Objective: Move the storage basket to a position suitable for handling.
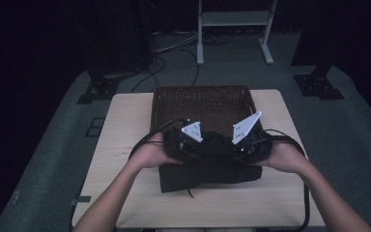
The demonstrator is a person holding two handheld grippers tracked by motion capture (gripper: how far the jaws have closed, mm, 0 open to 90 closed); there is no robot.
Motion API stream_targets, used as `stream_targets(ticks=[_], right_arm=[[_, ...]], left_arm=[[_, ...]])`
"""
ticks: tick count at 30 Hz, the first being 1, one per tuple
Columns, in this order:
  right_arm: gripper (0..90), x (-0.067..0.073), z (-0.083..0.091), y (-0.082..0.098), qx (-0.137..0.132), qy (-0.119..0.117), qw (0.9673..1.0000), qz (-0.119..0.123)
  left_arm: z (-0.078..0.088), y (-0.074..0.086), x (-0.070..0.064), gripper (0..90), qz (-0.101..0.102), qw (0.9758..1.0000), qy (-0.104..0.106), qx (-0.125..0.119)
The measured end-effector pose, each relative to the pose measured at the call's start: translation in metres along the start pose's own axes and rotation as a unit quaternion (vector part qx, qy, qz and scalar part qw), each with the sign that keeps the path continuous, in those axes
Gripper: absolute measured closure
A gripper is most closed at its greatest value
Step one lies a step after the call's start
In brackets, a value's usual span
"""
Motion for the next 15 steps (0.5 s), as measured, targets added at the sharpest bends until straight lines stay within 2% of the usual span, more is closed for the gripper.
stream_targets(ticks=[15], right_arm=[[72.6, -0.010, 0.019, -0.016, -0.004, 0.007, 0.9999, 0.008]], left_arm=[[0.016, -0.018, 0.012, 71.2, -0.011, 0.9999, -0.004, -0.002]])
Point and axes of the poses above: each handheld gripper's, and its own axes: z roughly backward along the jaws, y roughly out of its underside, x roughly to its left, the point moved 5 cm from there along -z, roughly forward along the jaws, and after that the axes turned 7 degrees about -x, right-handed, at the moved point
